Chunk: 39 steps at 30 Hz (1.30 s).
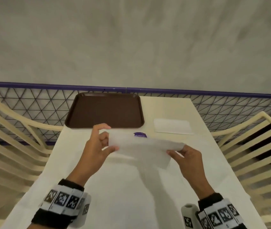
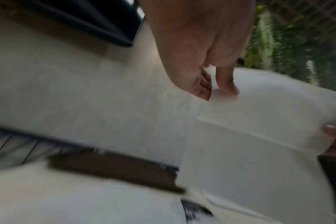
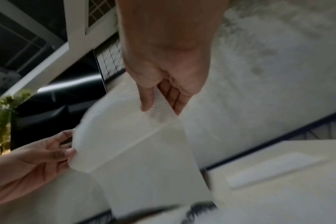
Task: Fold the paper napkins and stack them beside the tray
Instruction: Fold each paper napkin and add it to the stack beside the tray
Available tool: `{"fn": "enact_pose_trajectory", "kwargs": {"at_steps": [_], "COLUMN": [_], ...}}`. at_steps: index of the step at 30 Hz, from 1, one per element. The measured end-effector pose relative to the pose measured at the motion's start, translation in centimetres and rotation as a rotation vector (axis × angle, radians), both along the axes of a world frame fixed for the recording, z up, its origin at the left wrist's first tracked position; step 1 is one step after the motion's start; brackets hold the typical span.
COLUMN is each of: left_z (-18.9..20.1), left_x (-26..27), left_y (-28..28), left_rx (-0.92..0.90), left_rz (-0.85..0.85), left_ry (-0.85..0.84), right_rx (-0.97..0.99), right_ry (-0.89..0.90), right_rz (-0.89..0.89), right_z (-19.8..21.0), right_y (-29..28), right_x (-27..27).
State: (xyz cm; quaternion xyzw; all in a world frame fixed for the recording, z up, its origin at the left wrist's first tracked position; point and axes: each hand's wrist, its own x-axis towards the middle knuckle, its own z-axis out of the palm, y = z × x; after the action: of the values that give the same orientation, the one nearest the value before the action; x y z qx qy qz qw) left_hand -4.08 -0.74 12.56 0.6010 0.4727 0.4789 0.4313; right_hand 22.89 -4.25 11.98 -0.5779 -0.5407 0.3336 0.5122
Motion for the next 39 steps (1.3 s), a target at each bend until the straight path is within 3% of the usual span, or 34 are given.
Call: {"fn": "enact_pose_trajectory", "kwargs": {"at_steps": [2,5,7,9,11,13,17,21,27,29,31,33,35,39], "left_z": [-2.5,-7.5,-10.4,-13.1,-14.5,-15.0,-15.4,-16.0,-16.6,-16.7,-16.7,-17.1,-17.9,-19.9], "left_x": [0.4,0.8,0.7,0.9,1.4,1.5,2.5,3.7,4.8,5.2,6.0,7.2,8.1,8.0], "left_y": [-2.0,-4.5,-5.8,-6.8,-7.7,-7.7,-5.6,-2.6,-1.4,-2.1,-3.1,-4.6,-5.9,-7.2], "left_rx": [-0.068,-0.164,-0.295,-0.338,-0.369,-0.388,-0.430,-0.343,-0.336,-0.156,0.146,0.319,0.261,0.161], "left_rz": [0.004,-0.050,-0.096,-0.187,-0.328,-0.354,-0.098,0.056,0.172,0.199,0.100,-0.116,-0.293,-0.371], "left_ry": [-0.037,0.170,0.193,0.262,0.384,0.445,0.231,0.443,0.508,0.660,0.835,0.962,1.083,1.242], "right_rx": [-0.047,-0.243,-0.302,-0.405,-0.377,-0.393,-0.439,-0.578,-0.626,-0.633,-0.619,-0.614,-0.607,-0.602], "right_ry": [-0.026,0.008,-0.117,-0.206,-0.252,-0.286,-0.338,-0.334,-0.461,-0.475,-0.480,-0.473,-0.452,-0.449], "right_rz": [0.005,0.077,0.161,0.253,0.282,0.289,0.211,0.053,-0.009,-0.017,-0.017,-0.006,-0.012,-0.005], "right_z": [-2.8,-7.7,-10.4,-12.0,-13.0,-13.9,-14.8,-14.5,-15.2,-15.3,-15.5,-15.8,-16.1,-15.8], "right_y": [-1.9,-4.0,-5.1,-5.8,-6.2,-6.1,-3.8,-1.0,-0.2,-0.1,0.0,0.1,0.2,0.2], "right_x": [1.0,2.5,3.5,4.0,4.3,4.5,4.7,3.7,3.0,3.0,3.0,3.1,3.1,3.2]}}
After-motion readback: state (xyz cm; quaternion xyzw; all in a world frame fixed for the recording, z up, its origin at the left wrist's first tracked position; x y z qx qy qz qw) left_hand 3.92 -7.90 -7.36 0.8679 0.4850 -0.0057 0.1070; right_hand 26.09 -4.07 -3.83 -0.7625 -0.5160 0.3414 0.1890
